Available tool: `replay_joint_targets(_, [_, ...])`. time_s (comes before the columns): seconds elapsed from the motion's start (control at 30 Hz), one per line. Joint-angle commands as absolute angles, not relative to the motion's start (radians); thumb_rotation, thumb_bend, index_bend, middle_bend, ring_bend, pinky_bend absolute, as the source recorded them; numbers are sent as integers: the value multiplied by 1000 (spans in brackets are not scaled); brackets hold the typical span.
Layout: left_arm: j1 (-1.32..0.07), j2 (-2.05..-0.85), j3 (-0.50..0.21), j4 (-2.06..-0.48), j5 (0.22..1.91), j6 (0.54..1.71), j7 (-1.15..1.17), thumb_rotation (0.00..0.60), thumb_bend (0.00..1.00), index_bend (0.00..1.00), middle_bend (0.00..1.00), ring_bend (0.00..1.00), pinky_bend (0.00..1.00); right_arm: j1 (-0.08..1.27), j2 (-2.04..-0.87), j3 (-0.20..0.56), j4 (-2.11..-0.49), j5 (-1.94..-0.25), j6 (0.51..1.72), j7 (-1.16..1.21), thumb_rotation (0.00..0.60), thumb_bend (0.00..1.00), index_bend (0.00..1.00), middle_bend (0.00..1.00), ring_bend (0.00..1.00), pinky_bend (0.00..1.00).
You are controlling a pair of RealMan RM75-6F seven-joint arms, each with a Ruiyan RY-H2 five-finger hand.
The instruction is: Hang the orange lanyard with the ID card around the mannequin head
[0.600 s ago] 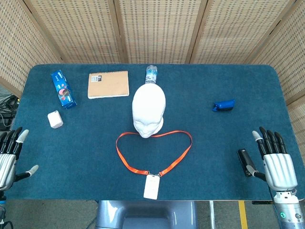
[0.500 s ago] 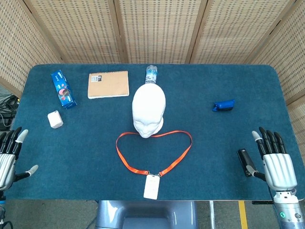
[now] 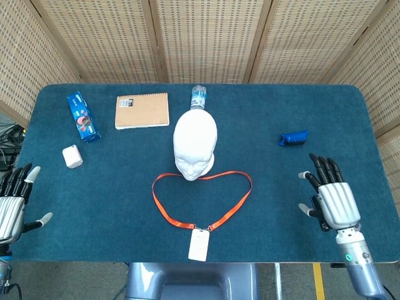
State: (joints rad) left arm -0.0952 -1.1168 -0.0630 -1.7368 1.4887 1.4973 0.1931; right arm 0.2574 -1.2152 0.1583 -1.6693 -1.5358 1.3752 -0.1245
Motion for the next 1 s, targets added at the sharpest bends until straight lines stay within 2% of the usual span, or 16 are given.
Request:
replay_joint_targets(0.03, [-109,-1132,-70,-1729,1463,1470,217,600,0,0,0,0,0,427,-1290,263,-1605,-1357,1111,-67,600,378,456,0,0,0])
replay_joint_targets(0.2, [-124,-1148,-75,-1717,1436,1441,239,600,0,0,0,0,0,520,-1365,315,-1547,-1185,996,-151,600,415,485,0,0,0])
replay_joint_targets(0.4, [-142,-1158,-85,-1697,1388,1400,241,600,0,0,0,0,0,635,-1474,331,-1466,-938,864,-266,600,436,507,0,0,0])
replay_joint_targets(0.8, [-148,-1151,-90,-1686,1364,1388,214,600,0,0,0,0,0,761,-1667,285,-1341,-747,913,-487,600,481,497,0,0,0])
replay_joint_targets(1.0, [-148,-1148,-88,-1683,1367,1392,200,600,0,0,0,0,0,794,-1712,272,-1320,-683,937,-565,600,513,498,0,0,0])
